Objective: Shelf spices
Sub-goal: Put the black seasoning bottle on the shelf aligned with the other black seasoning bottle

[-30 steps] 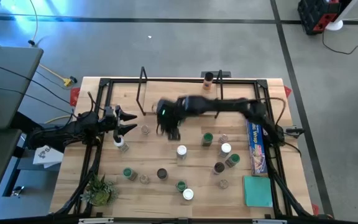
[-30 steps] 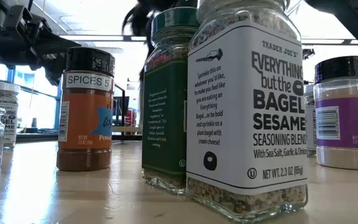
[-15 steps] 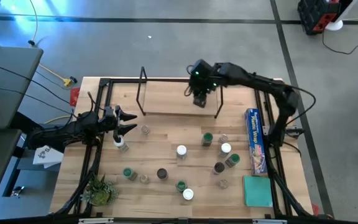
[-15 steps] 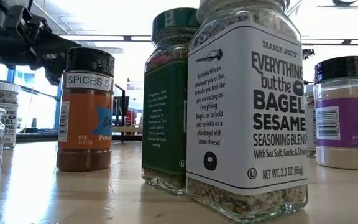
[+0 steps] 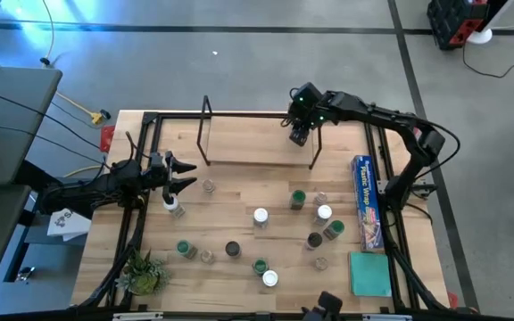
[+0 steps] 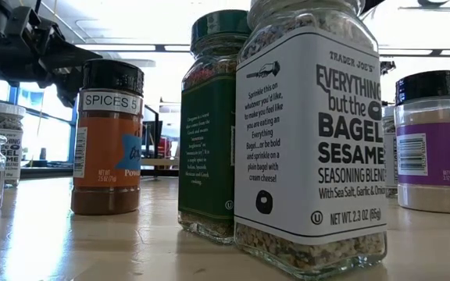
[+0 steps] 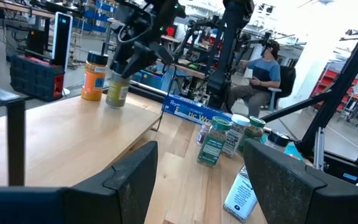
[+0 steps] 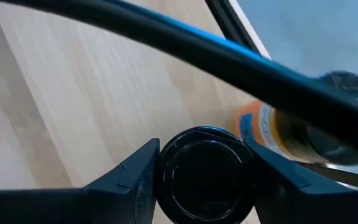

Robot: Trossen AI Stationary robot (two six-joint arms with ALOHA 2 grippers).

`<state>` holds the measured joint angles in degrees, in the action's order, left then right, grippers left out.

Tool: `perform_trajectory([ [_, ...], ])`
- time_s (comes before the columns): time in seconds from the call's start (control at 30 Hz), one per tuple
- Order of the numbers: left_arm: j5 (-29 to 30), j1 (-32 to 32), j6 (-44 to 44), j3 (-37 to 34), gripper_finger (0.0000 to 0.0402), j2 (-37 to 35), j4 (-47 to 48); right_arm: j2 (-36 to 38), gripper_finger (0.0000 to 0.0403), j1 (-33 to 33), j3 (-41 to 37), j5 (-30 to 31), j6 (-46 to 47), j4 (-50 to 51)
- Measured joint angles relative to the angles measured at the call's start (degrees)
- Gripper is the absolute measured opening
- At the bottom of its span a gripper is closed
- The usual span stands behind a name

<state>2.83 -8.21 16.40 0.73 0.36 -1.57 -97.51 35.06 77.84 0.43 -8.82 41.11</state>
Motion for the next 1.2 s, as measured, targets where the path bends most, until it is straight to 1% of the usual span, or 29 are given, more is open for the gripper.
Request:
perform_trajectory([
  [0.07,0.0,0.0,0.0,0.0,0.0232,0.0,-0.1,0.0,0.0192,0.6,0.0,0.0,0.0,-1.1],
  [0.17,0.0,0.0,0.0,0.0,0.0232,0.0,-0.1,0.0,0.0214,1.2,0.0,-0.1,0.0,-2.0],
  [0.27,0.0,0.0,0.0,0.0,0.0232,0.0,-0.4,0.0,0.0225,1.4,0.0,0.1,-0.1,-2.4],
  [0.63,-0.1,0.0,0.0,0.0,0.0232,0.0,-1.0,-0.1,0.023,1.3,0.1,0.0,-0.1,-2.4],
  [0.9,-0.1,0.0,0.0,0.0,0.0232,0.0,-1.3,0.6,0.0231,1.3,0.1,3.9,0.7,-2.5],
  [1.2,-0.1,0.0,0.0,0.0,0.0232,0.0,-1.3,2.6,0.0232,1.3,0.1,3.8,0.9,-2.8],
])
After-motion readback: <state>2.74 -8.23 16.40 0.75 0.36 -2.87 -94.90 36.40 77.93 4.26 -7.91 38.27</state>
